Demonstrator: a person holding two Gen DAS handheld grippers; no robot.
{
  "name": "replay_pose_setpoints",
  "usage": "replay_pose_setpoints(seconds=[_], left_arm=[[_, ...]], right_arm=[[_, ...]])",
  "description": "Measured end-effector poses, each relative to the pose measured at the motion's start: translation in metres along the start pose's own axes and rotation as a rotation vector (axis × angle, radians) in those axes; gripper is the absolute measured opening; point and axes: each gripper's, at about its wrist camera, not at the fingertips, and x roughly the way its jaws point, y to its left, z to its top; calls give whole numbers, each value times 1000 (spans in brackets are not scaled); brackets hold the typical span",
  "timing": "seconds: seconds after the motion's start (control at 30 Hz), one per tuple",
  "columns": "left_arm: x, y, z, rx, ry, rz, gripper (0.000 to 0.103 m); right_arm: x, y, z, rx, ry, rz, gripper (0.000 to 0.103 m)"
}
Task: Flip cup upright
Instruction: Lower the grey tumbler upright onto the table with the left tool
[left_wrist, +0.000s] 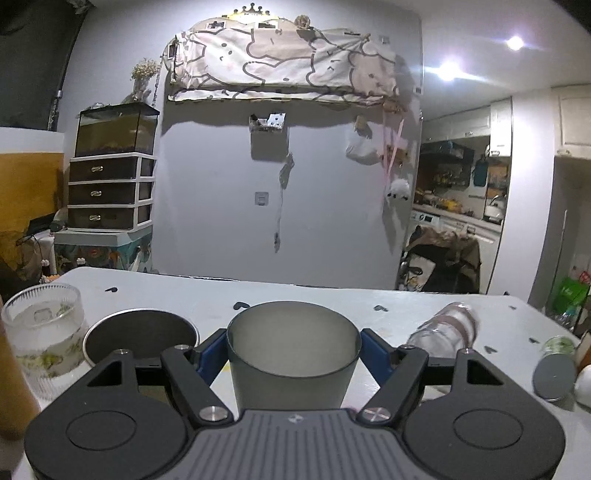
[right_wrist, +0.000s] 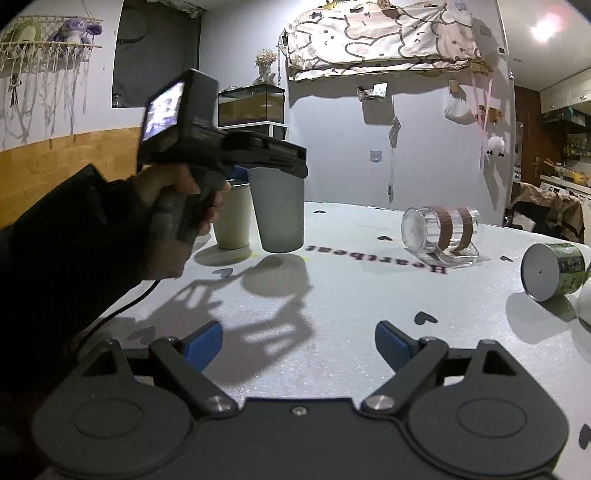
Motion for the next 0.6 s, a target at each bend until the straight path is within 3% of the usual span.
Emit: replay_pose_setpoints(seconds=[0.3, 0.33, 0.4, 0.6], left_arm=[[17, 6, -4, -5, 42, -1, 78], [17, 7, -5, -7, 38, -3, 79], [17, 7, -7, -6, 35, 1, 93], [4, 8, -8, -16, 45, -23, 98]], right_arm=[[-4, -2, 1, 5, -3, -10, 90], [-4, -2, 1, 4, -4, -9, 90], [-5, 0, 1, 2, -4, -9, 90], [-7, 0, 4, 6, -15, -12, 90]])
